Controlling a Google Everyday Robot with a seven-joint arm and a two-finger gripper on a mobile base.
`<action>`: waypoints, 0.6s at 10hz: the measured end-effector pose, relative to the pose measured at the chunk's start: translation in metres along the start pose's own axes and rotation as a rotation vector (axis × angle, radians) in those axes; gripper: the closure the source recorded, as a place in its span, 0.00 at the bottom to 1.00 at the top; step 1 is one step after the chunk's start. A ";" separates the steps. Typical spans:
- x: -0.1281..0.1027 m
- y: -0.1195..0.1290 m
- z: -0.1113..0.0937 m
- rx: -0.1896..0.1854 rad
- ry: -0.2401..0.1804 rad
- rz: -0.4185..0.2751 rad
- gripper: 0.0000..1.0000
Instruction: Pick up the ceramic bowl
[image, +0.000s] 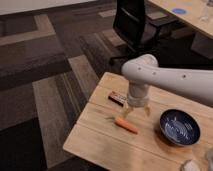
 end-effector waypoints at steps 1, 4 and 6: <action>0.015 -0.018 0.007 -0.017 0.011 -0.088 0.35; 0.038 -0.043 0.017 -0.038 0.038 -0.207 0.35; 0.038 -0.040 0.017 -0.041 0.040 -0.213 0.35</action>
